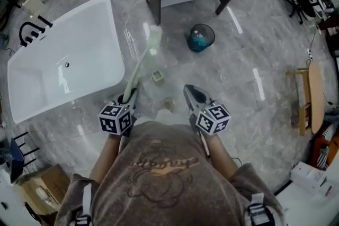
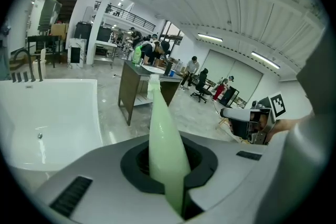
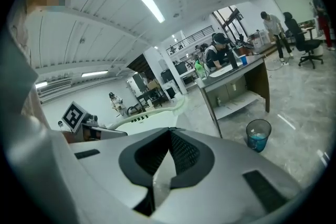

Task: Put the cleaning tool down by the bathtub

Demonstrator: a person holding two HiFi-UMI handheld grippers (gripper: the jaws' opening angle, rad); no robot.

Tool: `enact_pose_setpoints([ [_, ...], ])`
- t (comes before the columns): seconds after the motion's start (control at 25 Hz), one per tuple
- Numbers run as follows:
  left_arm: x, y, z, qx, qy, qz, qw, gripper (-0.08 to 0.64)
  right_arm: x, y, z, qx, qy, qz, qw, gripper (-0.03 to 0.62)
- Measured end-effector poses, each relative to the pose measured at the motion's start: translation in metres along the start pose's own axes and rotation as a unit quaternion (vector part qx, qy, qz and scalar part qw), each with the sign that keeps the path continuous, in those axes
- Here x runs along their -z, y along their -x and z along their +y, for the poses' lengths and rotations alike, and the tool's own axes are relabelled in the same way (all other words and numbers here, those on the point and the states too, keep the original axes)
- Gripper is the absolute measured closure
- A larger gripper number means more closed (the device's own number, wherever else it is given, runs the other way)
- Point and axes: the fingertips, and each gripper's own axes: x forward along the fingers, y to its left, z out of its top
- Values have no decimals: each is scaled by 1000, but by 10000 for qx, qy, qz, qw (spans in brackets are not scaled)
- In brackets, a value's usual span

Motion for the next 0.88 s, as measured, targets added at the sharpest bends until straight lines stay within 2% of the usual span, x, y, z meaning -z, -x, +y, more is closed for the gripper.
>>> enact_pose_setpoints([
  [0.32, -23, -18, 21, -133, 155, -49, 9998, 549, -8, -48, -1, -200, 142, 328, 9992, 592],
  [0.6, -33, -32, 39, -138, 10, 104, 9999, 549, -13, -71, -2, -34, 142, 343, 9993, 592],
  [0.88, -32, -53, 59, -142, 167, 186, 9996, 549, -6, -97, -8, 63, 57, 460, 9989, 592],
])
